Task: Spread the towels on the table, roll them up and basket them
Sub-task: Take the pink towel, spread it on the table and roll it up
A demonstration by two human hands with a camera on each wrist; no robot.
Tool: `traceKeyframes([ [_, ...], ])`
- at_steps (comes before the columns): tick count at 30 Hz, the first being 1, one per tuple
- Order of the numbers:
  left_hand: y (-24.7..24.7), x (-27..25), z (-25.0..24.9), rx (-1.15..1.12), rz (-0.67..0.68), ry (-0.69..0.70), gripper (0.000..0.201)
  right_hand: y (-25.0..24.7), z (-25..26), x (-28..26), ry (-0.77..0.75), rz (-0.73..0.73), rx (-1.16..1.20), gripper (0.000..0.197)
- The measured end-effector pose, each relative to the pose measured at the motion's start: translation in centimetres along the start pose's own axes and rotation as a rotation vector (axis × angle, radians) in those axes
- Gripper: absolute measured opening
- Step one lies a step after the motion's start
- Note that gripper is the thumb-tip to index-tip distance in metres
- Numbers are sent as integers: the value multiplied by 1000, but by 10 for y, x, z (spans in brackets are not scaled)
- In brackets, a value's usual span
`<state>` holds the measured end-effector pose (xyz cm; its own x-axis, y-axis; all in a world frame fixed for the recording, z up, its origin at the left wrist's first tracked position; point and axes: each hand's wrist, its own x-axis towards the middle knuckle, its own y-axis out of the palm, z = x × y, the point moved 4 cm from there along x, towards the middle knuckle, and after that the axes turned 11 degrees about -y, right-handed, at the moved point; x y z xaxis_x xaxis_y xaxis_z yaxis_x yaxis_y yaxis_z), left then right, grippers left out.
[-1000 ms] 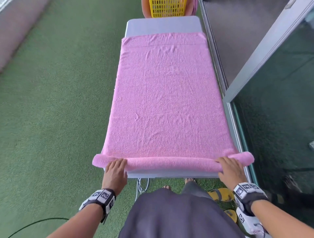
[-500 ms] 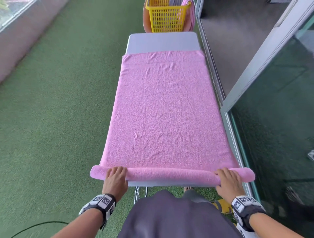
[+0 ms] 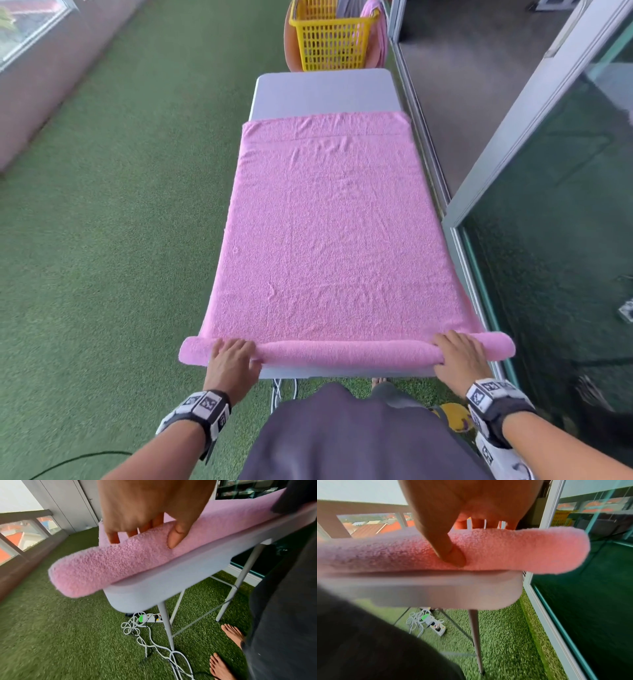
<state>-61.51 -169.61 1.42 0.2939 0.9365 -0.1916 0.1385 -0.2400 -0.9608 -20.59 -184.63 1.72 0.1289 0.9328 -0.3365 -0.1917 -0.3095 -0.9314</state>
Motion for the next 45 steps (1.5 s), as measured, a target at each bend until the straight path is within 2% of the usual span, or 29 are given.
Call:
traceKeyframes([
  [1, -5, 6, -2, -23, -3, -18, 14, -4, -1, 5, 7, 7, 1, 43],
  [2, -5, 12, 0, -17, -5, -29, 28, -11, -3, 11, 7, -14, 3, 40],
  [5, -2, 23, 1, 4, 16, -68, 51, -24, -6, 23, -3, -176, 66, 42],
  [7, 4, 20, -1, 14, 101, -49, 52, -16, -6, 22, -32, -133, 149, 46],
  [9, 9, 13, 0, 54, 148, -32, 67, -1, -3, 11, -51, -35, 122, 56],
  [10, 9, 10, 0, 60, 141, -36, 71, 4, 0, 4, -53, -31, 80, 61],
  [12, 9, 6, 0, 55, 88, -42, 57, 6, 5, -5, -34, -56, 50, 57],
  [14, 3, 10, -3, 61, 23, -35, 30, 1, 7, -5, -2, -63, 27, 41],
  [16, -6, 21, -5, 86, 21, -38, 14, -6, 4, 5, 3, -32, 4, 34],
  [18, -11, 32, -5, 43, -8, -25, 23, -17, -1, 16, 14, -47, 15, 36],
  [20, -11, 38, -4, 3, -52, -34, 42, -29, -4, 22, 12, -176, 49, 40],
  [21, -8, 37, -4, -9, -23, -45, 47, -29, -6, 22, 4, -206, 80, 40],
  [23, 2, 26, -3, -1, 73, -47, 52, -18, -4, 16, -33, -143, 168, 43],
  [26, 11, 5, 0, 19, 96, -29, 65, 8, -4, -3, -56, -27, 144, 56],
  [28, 9, -1, 2, 9, 36, -25, 53, 10, -2, -4, -33, -21, 114, 48],
  [31, -6, 7, -4, -8, -76, -13, 15, -9, 1, 8, -41, 45, 46, 20],
  [32, -11, 12, -5, -19, -79, -19, 16, -16, 0, 14, -43, 33, 46, 21],
  [34, -11, 23, -4, -10, -63, -31, 43, -31, -6, 23, -10, -99, 71, 37],
  [35, -11, 26, -3, -1, -64, -46, 50, -35, -9, 26, -1, -166, 77, 41],
  [36, -8, 27, -1, 0, -40, -58, 51, -36, -10, 27, -2, -175, 99, 44],
  [38, 2, 19, -1, 9, 38, -34, 53, -24, -11, 22, -24, -56, 145, 52],
  [40, 9, 6, 1, 34, 91, -3, 63, -12, -10, 13, -45, 25, 104, 62],
  [42, 11, 1, 3, 21, 76, -30, 56, -6, -10, 7, -18, 29, 70, 56],
  [45, 0, 9, 1, -10, -4, -11, 18, -12, -11, 13, 7, 96, 28, 37],
])
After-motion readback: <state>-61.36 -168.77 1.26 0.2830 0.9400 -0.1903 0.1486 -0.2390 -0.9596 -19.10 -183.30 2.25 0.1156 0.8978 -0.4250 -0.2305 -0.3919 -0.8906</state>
